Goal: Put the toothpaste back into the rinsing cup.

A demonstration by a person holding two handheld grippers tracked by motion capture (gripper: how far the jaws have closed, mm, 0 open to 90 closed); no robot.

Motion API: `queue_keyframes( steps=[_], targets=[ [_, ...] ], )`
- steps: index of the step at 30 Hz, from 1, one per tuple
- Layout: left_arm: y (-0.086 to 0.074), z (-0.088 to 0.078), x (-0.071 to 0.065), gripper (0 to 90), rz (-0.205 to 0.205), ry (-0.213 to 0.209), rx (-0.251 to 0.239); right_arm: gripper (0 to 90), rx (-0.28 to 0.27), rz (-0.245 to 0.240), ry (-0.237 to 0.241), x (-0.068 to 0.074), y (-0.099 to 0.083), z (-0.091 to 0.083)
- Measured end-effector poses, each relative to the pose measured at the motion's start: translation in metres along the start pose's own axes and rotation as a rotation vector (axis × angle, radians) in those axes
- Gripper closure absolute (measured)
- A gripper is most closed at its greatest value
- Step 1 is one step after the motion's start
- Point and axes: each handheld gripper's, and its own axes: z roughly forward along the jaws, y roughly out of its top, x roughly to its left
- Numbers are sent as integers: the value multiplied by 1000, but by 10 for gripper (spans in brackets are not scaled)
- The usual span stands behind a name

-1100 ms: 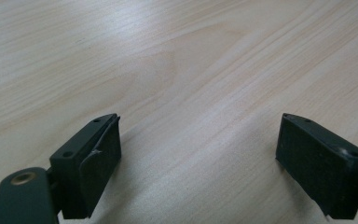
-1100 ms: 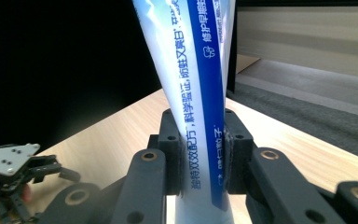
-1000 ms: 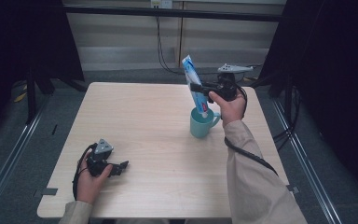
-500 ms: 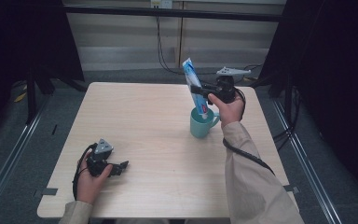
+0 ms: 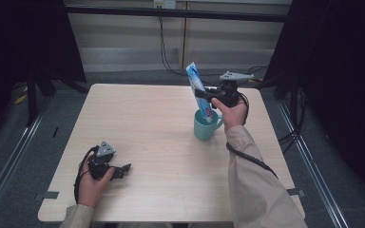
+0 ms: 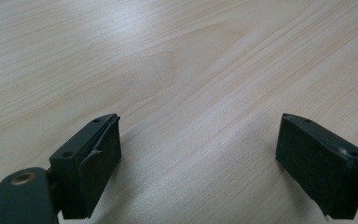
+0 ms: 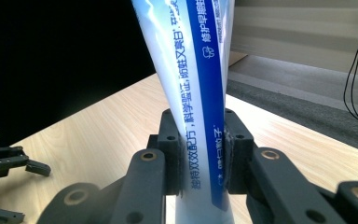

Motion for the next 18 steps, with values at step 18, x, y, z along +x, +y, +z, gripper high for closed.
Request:
queue_keyframes(
  steps=[18],
  targets=[
    [0, 0, 0, 138, 0, -2, 1, 737, 19, -1, -22, -5, -14, 4]
  ],
)
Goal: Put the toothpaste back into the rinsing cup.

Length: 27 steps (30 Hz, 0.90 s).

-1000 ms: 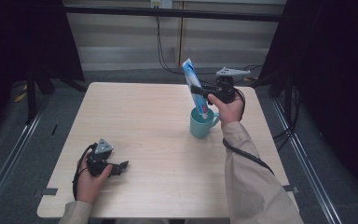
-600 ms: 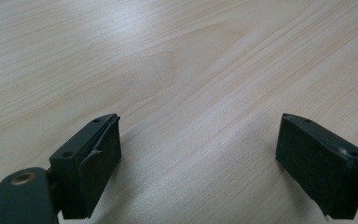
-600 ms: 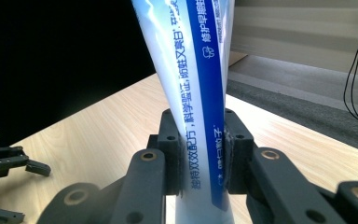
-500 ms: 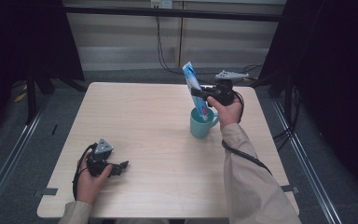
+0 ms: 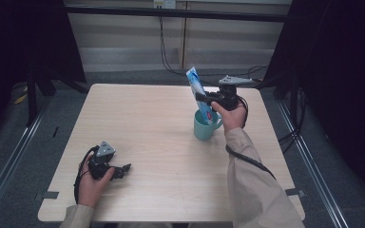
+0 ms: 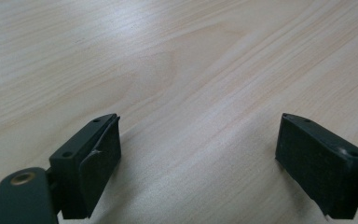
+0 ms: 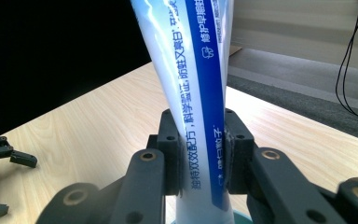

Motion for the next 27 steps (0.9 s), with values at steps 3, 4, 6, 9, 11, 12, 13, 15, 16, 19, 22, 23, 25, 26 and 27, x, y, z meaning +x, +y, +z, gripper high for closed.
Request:
queue_keyframes(
  steps=[3, 4, 6, 9, 11, 12, 13, 15, 16, 19, 22, 23, 25, 26, 27],
  targets=[
    [0, 0, 0, 138, -2, 0, -2, 736, 8, 2, -2, -1, -2, -1],
    [0, 0, 0, 138, 0, 0, 0, 736, 10, 3, -3, -1, -3, -1],
    [0, 0, 0, 138, 3, 1, 0, 735, 8, 5, -4, -2, -5, -1],
    [0, 0, 0, 138, 1, 2, -1, 735, 5, 7, -7, -3, -9, -2],
    [0, 0, 0, 138, 3, 2, 0, 734, 6, 10, -8, -3, -11, -1],
    [0, 0, 0, 138, 3, 1, 1, 734, 8, 12, -9, -3, -12, -1],
    [0, 0, 0, 138, 2, 1, 1, 733, 8, 8, -9, -4, -13, -1],
    [0, 0, 0, 138, 2, 0, 1, 732, 13, 10, -12, -4, -14, -1],
    [0, 0, 0, 138, 2, 0, 1, 732, 13, 10, -9, -4, -16, -1],
    [0, 0, 0, 138, 6, 0, 4, 732, 22, 7, -13, -4, -18, 0],
    [0, 0, 0, 138, 6, 1, 4, 731, 24, 8, -16, -4, -20, 0],
    [0, 0, 0, 138, 7, 0, 4, 731, 24, 6, -15, -4, -21, 0],
    [0, 0, 1, 138, 7, 0, 4, 730, 24, 8, -13, -4, -22, -1],
    [0, 0, 0, 138, 7, 1, 4, 730, 26, 9, -10, -4, -23, -1],
    [0, 0, 0, 138, 7, 1, 4, 730, 27, 3, -11, -4, -24, -1]
  ],
)
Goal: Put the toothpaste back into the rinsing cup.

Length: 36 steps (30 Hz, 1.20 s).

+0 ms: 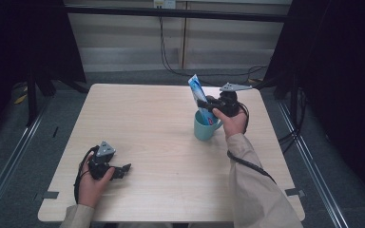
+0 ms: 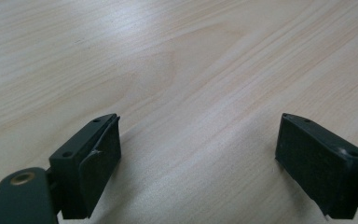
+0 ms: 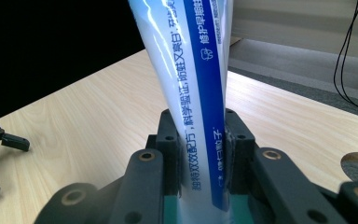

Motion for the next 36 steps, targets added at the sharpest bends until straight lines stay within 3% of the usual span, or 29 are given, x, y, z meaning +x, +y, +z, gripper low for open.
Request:
queue_keyframes(
  steps=[22, 36],
  targets=[
    [0, 0, 0, 138, 1, 0, -1, 725, 21, 8, -2, -1, -17, -1],
    [0, 0, 0, 138, 1, 0, -1, 722, 61, 16, -18, -6, -27, -7]
  ],
)
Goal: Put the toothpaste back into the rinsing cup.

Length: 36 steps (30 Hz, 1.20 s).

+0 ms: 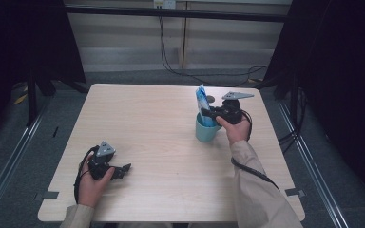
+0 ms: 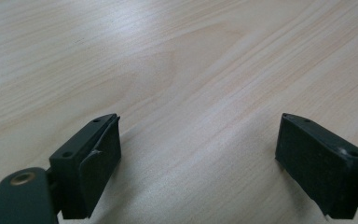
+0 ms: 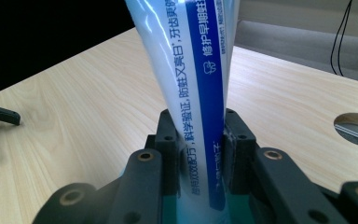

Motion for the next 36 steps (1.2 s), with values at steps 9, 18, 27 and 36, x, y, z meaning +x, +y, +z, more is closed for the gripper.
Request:
queue_keyframes(
  steps=[9, 18, 27, 36],
  targets=[
    [0, 0, 0, 138, 0, 0, 0, 719, 11, -7, -2, 1, -2, 1],
    [0, 0, 0, 139, 0, 0, -1, 704, 21, -7, -6, 1, -1, 1],
    [0, 0, 0, 139, 0, 0, -1, 688, 24, -11, -9, 1, 0, 1],
    [0, 0, 0, 139, 0, 0, 0, 676, 30, -11, -8, 2, 1, 1]
  ],
)
